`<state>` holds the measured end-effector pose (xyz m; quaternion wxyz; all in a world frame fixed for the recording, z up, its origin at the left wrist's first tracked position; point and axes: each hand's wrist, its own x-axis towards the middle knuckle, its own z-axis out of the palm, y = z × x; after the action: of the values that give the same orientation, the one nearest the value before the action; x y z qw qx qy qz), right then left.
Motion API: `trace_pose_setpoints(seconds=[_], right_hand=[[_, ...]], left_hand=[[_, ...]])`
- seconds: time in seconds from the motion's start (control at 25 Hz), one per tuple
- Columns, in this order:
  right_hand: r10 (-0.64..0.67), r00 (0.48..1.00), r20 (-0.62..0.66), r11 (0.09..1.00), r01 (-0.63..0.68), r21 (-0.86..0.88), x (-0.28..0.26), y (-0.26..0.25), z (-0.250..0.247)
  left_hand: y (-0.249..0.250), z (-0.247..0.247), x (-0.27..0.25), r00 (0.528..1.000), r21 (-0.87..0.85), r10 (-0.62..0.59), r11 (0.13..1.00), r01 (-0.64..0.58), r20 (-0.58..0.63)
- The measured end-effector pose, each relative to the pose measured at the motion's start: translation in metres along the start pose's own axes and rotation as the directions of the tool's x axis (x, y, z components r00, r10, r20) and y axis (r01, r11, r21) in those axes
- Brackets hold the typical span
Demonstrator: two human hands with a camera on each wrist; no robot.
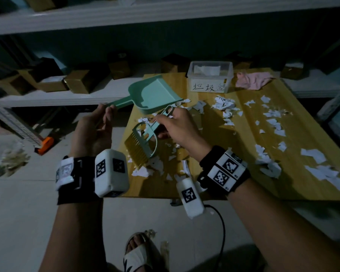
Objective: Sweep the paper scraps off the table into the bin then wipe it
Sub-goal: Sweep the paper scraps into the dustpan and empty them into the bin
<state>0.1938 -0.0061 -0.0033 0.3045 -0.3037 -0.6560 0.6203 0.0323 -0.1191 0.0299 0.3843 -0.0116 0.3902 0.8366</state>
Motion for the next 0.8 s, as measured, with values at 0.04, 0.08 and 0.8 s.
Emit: trace_pose_setpoints(seconds=[0.04, 0.08, 0.8], right_hand=[[0.001, 0.999, -0.035, 1.0, -0.002, -0.025, 0.003, 0.003, 0.001], [-0.002, 0.997, -0.073, 0.999, -0.001, -0.048, 0.006, 0.005, 0.001], [-0.031, 0.993, 0.11, 0.979, 0.052, -0.198, 0.001, 0.025, 0.025]], left_hand=[[0.001, -0.001, -0.001, 1.0, -0.011, 0.006, 1.0, -0.006, -0.003], [0.003, -0.002, -0.001, 1.0, -0.012, 0.013, 1.0, -0.013, -0.006], [0.013, -0.002, -0.005, 1.0, -0.044, -0.018, 0.999, 0.018, 0.02]])
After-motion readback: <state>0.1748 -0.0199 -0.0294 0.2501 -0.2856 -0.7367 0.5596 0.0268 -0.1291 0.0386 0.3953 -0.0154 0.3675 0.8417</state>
